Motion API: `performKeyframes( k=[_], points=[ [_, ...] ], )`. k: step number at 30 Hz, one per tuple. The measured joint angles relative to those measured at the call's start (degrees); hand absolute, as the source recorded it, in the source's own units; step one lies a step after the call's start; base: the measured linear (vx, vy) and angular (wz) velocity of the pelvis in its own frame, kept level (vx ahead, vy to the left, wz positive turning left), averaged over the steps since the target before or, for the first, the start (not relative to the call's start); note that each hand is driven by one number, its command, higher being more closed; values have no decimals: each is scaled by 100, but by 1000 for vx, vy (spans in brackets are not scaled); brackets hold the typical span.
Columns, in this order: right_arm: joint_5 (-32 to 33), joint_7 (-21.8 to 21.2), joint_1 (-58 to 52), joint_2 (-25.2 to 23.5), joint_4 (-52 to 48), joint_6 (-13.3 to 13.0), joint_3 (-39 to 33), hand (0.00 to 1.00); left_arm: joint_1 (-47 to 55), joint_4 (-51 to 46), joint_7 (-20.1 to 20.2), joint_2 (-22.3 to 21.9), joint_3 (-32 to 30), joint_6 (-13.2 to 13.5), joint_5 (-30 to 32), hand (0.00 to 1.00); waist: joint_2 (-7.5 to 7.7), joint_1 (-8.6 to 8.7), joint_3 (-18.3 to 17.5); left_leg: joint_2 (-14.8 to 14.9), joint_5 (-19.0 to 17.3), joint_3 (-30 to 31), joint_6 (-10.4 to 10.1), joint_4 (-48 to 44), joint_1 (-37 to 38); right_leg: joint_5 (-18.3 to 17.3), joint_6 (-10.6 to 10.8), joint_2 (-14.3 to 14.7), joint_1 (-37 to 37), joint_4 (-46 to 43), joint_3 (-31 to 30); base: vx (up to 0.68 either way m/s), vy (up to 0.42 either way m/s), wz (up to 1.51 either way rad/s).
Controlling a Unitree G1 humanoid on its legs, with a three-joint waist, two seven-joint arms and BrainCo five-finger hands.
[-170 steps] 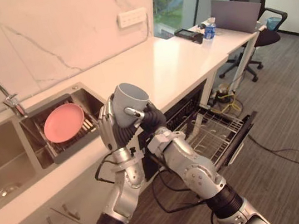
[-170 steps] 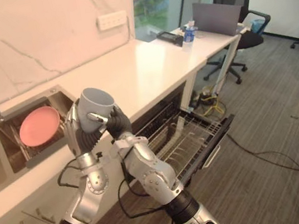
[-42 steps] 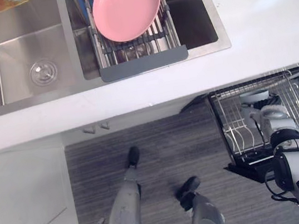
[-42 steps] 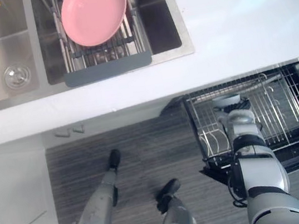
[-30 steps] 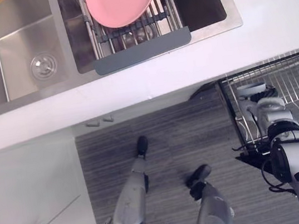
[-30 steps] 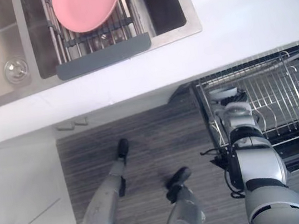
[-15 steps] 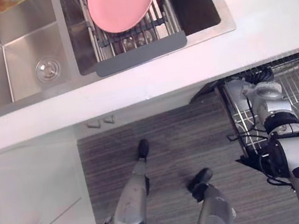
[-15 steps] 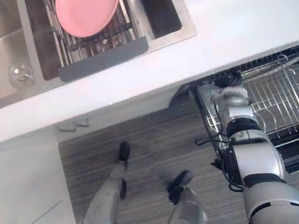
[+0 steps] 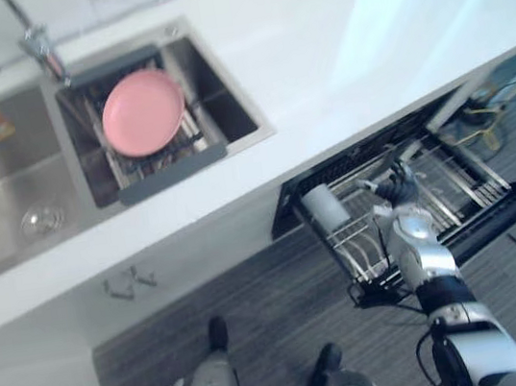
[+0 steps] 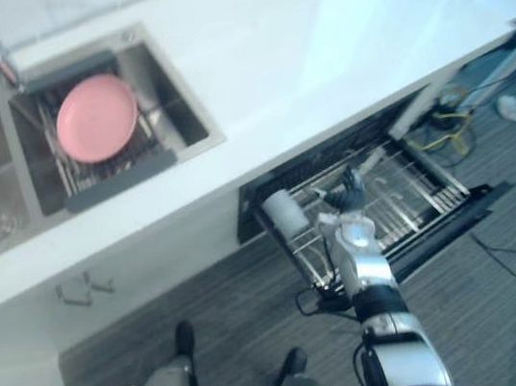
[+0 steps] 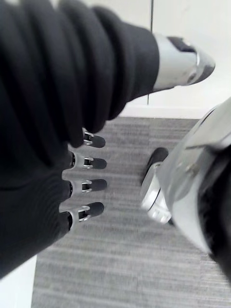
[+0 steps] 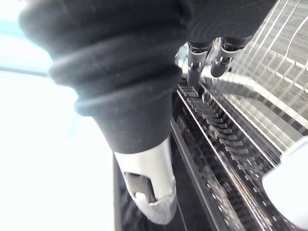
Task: Walk over to the sink, pick up the cup, carry it to the dishwasher, place the cup inside the dishwasher, then close the dishwasher door
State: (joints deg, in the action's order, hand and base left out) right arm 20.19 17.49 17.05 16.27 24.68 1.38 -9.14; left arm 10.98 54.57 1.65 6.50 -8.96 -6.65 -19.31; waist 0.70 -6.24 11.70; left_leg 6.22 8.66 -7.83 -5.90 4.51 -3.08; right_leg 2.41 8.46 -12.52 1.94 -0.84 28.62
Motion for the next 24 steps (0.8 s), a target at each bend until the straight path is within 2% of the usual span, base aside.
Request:
performKeyframes(
  k=[3, 6, 9, 11, 14, 15, 17, 20, 23, 24],
  points=[
    [403, -154, -520, -224, -519, -92, -379, 0, 68, -1, -20, -16, 5, -5, 26, 0, 0, 144, -267, 86, -76, -216, 7, 29, 156, 45, -25, 110, 38, 133, -199, -11, -47, -50],
    [1083, -646, -1043, -554, -1579, -465, -728, 0, 189, -3, -46, -40, -10, -27, -14, 0, -5, 345, -411, 214, -152, -438, -62, 29, 312, 153, -72, 288, 113, 335, -414, -18, -51, -46],
    [1476, -1094, -1107, -688, -2297, -629, -887, 0, 250, -4, -59, -91, -113, -47, -80, 0, 3, 373, -464, 331, -201, -586, -124, 30, 454, 226, -136, 382, 210, 487, -546, -16, -50, -28],
    [1817, -1616, -1095, -697, -2910, -665, -901, 0, 338, -24, -150, -115, -227, 6, -152, 0, 25, 341, -588, 417, -193, -639, -160, 29, 501, 275, -201, 478, 236, 542, -605, 2, -61, -19],
    [2119, -2217, -1077, -774, -3460, -619, -816, 0, 470, -206, -387, -284, -588, 42, -187, 0, 49, 312, -673, 467, -143, -595, -176, -4, 507, 271, -228, 545, 308, 541, -500, 17, -39, 9],
    [2119, -2302, -1077, -790, -3544, -618, -763, 0, 490, -234, -438, -326, -660, 51, -180, 0, 48, 315, -682, 465, -128, -553, -171, -5, 492, 268, -226, 545, 330, 541, -448, 11, -25, 45],
    [2122, -2582, -1093, -886, -3837, -602, -619, 0, 500, -276, -564, -441, -806, 76, -42, 0, 43, 323, -707, 415, -61, -307, -130, -3, 332, 245, -204, 504, 388, 541, -127, -14, -8, 65],
    [2227, -2737, -1156, -887, -4023, -607, -476, 0, 510, -344, -642, -486, -905, 96, 99, 0, 38, 350, -714, 336, -14, -343, -46, 3, 157, 196, -125, 383, 511, 540, 329, -31, 40, 89],
    [2223, -2739, -1169, -887, -4026, -614, -421, 0, 607, -329, -570, -504, -966, 94, 91, 0, 32, 296, -713, 136, 33, -431, 49, 30, 110, 106, 54, 142, 638, 464, 635, -22, 114, 65],
    [2221, -2726, -1171, -887, -4026, -617, -395, 0, 722, -251, -381, -513, -1015, 90, 55, 0, 33, 296, -713, -17, 7, -502, 156, 31, 126, 77, 125, -40, 636, 398, 642, 10, 139, 17]
  ],
)
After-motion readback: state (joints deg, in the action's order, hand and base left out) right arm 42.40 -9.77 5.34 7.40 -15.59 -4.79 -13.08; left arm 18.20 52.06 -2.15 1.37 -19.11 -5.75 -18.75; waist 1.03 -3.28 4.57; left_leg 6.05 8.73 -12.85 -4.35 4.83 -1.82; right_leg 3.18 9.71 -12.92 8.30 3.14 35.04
